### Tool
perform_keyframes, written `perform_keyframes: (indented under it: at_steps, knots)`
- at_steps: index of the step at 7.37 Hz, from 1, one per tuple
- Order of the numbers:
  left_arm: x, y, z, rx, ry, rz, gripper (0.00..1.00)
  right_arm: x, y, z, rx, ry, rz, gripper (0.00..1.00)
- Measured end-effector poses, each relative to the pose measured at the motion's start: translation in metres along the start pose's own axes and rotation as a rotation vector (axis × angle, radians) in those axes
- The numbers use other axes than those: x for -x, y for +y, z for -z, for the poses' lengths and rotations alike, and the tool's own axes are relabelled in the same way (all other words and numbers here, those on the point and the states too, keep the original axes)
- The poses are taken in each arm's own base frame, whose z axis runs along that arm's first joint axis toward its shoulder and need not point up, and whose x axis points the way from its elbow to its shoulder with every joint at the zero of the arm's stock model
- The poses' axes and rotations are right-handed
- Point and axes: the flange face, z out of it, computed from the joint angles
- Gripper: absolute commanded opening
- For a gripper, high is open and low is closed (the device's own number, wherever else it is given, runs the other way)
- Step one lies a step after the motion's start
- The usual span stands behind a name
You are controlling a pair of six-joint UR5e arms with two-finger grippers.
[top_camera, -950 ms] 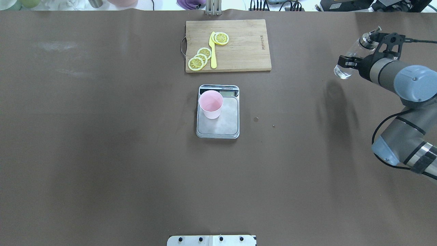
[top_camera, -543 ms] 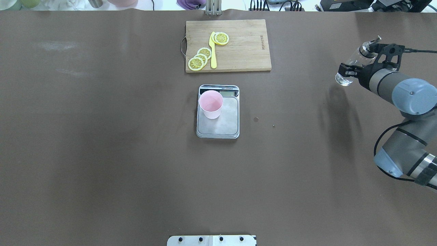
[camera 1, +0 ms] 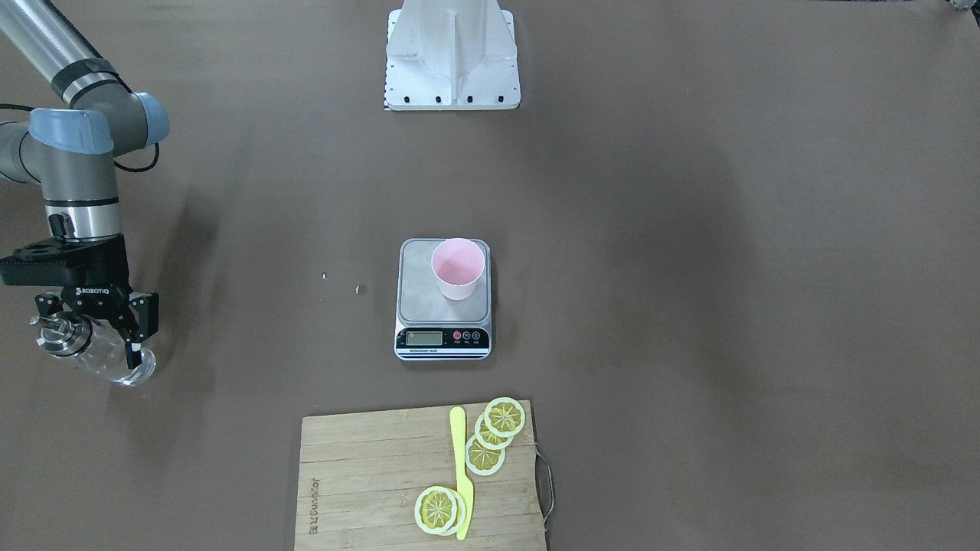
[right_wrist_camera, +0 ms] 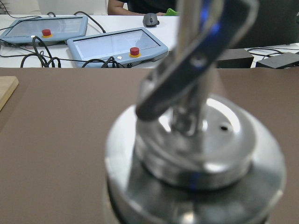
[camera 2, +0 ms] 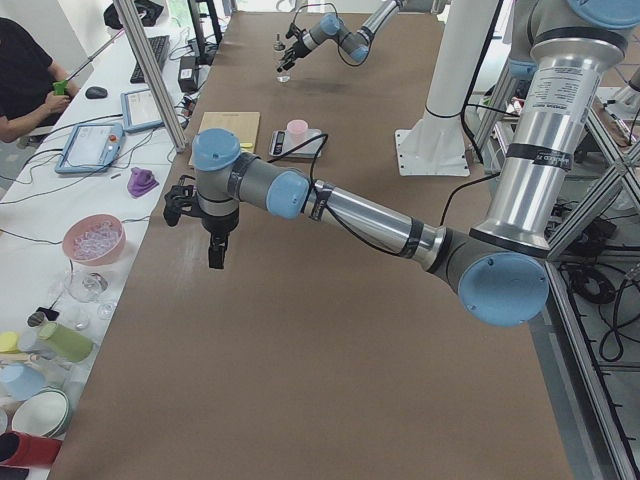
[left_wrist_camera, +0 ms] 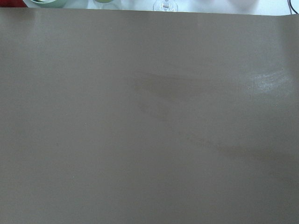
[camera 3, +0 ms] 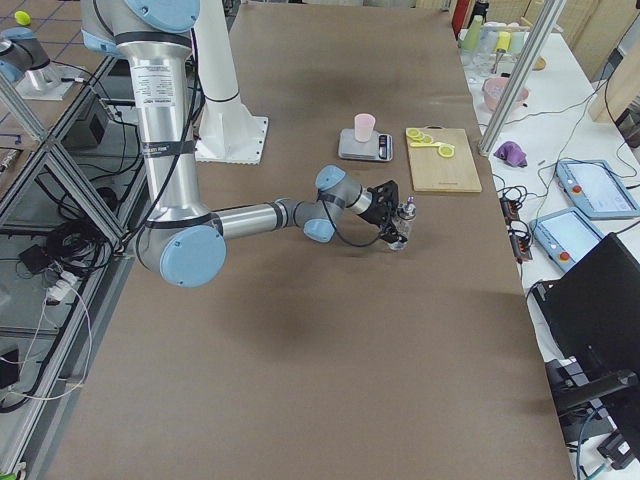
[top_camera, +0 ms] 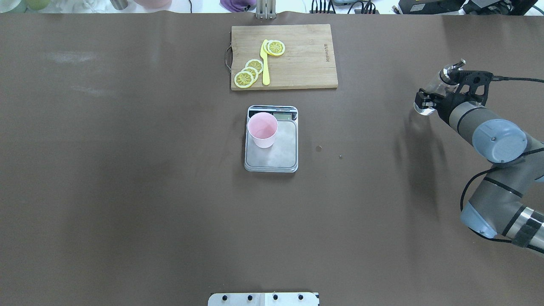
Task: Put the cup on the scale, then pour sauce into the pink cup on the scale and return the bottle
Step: 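Lower the sauce bottle with the right gripper onto the table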
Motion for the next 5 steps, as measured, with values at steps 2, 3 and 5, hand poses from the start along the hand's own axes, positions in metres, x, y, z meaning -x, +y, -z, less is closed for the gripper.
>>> perform_keyframes:
  at_steps: [2,3,5]
  knots:
    - [-0.0005,-0.0002,0.0004,-0.001,0.000,-0.001,0.98,0.0027,0.0052,0.0004,0.002,-0.001,0.007,0.00]
    - [-0.0011,-0.0003,0.0005,-0.001,0.001,-0.002,0.98,0.0041,0.0078,0.0004,0.006,-0.003,0.010,0.00]
    - [-0.0014,-0.0004,0.0010,-0.002,0.001,-0.002,0.98,0.0067,0.0105,0.0006,0.016,-0.009,0.017,0.00]
